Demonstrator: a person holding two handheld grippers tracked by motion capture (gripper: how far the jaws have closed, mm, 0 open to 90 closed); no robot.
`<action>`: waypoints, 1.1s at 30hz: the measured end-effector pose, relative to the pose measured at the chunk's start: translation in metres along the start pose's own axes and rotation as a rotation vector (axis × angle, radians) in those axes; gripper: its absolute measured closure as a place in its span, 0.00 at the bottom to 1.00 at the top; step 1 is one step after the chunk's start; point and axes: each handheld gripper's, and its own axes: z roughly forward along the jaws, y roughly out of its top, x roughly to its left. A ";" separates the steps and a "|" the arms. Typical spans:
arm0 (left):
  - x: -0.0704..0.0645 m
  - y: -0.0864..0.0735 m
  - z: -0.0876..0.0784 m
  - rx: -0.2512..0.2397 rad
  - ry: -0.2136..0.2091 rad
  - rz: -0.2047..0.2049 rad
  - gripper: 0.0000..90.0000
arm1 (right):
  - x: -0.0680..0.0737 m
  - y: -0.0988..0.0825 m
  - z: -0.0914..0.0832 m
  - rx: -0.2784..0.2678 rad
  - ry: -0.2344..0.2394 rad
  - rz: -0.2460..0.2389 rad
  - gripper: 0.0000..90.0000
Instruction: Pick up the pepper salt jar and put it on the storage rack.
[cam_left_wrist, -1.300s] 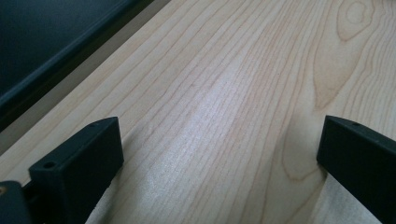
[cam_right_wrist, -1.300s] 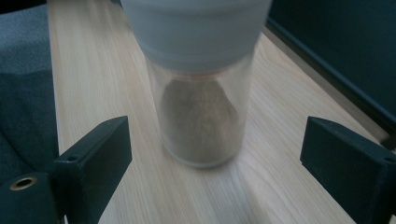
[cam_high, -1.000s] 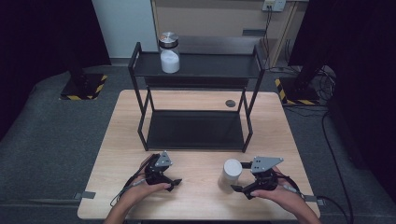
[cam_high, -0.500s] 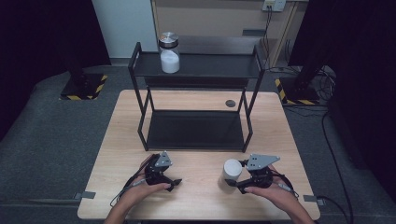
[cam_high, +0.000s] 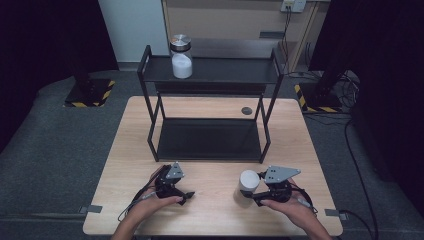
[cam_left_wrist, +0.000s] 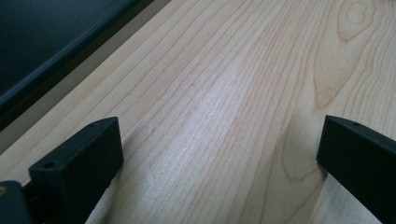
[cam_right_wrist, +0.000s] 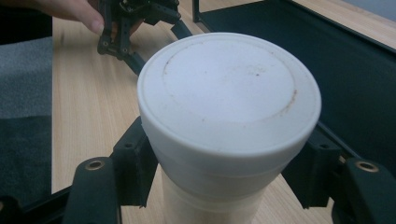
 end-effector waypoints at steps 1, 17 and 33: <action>0.000 0.000 0.000 0.000 0.000 0.000 0.00 | -0.001 0.000 -0.001 -0.006 0.001 0.003 0.40; 0.000 0.000 0.000 0.000 0.000 0.000 0.00 | -0.020 0.033 -0.032 -0.095 0.011 0.016 0.40; 0.000 0.000 0.000 0.000 0.000 0.000 0.00 | -0.037 0.054 -0.045 -0.175 0.016 0.043 0.40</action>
